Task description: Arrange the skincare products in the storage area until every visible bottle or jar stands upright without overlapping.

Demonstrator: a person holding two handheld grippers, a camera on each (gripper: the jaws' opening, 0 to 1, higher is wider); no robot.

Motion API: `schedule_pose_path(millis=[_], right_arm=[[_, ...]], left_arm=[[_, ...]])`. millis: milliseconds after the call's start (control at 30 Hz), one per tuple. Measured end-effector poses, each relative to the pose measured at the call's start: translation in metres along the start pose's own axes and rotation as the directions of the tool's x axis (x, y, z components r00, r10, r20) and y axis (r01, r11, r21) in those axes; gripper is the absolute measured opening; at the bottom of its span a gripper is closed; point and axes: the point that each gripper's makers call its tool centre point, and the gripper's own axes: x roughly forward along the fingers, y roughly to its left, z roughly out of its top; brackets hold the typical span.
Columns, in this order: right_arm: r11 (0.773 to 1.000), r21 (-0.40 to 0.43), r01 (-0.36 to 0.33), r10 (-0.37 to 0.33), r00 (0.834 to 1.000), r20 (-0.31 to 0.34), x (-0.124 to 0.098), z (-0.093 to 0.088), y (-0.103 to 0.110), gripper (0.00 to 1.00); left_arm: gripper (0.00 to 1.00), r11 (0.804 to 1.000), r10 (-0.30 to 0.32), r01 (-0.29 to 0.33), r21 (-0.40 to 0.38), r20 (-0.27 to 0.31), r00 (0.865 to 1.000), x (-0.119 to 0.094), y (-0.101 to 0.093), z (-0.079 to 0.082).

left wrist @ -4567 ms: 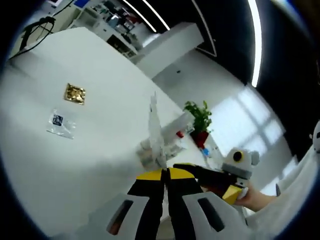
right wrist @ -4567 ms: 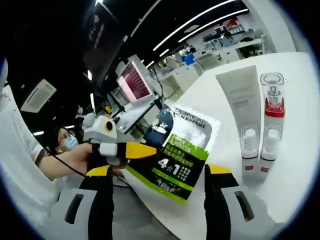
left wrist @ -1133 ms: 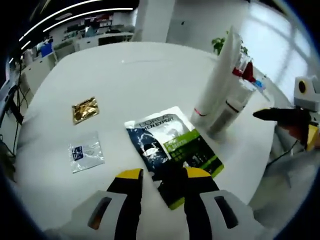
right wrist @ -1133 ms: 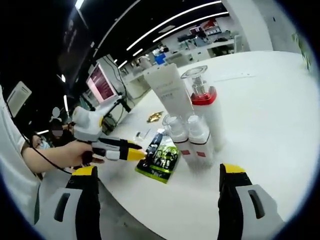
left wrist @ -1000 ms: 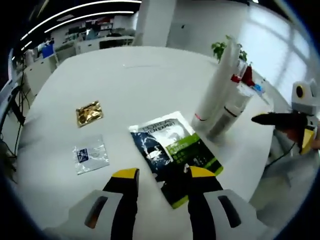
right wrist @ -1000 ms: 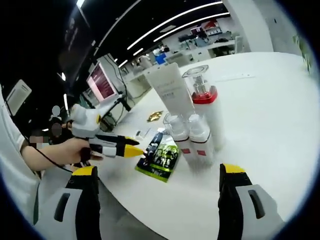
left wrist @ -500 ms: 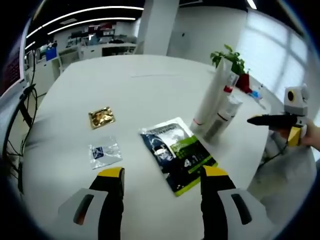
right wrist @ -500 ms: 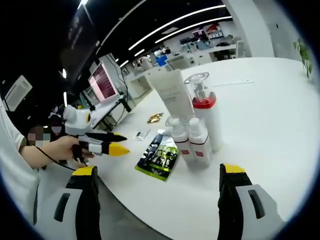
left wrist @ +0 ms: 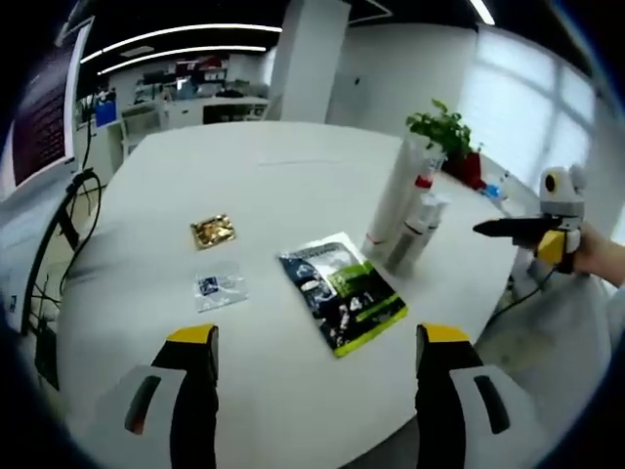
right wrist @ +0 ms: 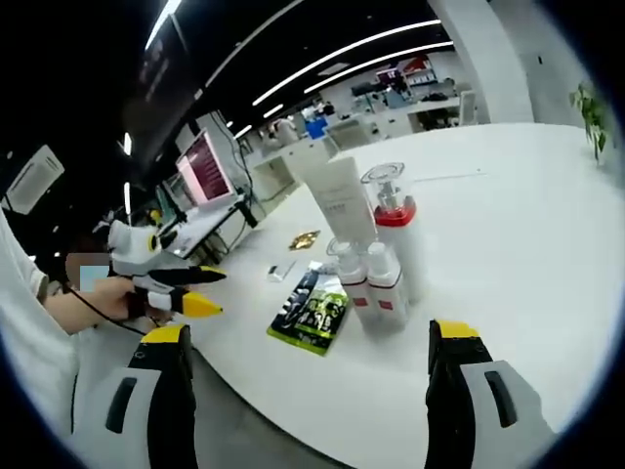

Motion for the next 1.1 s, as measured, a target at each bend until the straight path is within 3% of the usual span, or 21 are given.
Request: schedule_pose_path(millis=[300, 667, 800, 1100], right_arm=[[1.000, -0.008, 0.001, -0.001, 1.000, 0.017, -0.006, 0.003, 0.001, 0.99], [1.000, -0.023, -0.003, 0.004, 1.000, 0.015, -0.007, 0.002, 0.007, 0.99], [0.999, -0.034, -0.005, 0.006, 1.000, 0.014, -0.008, 0.002, 0.010, 1.00], [0.999, -0.050, -0.008, 0.010, 1.000, 0.030, -0.014, 0.009, 0.015, 1.00]], left_arm=[[0.84, 1.000, -0.005, 0.005, 0.008, 0.064, 0.998, -0.021, -0.008, 0.003], [0.92, 0.999, 0.011, -0.014, 0.030, 0.081, 0.997, -0.046, -0.011, -0.001], [0.94, 0.999, 0.018, -0.024, 0.039, 0.138, 0.990, -0.057, -0.011, 0.012], [0.99, 0.997, 0.047, -0.056, 0.051, 0.172, 0.984, -0.073, 0.004, 0.018]])
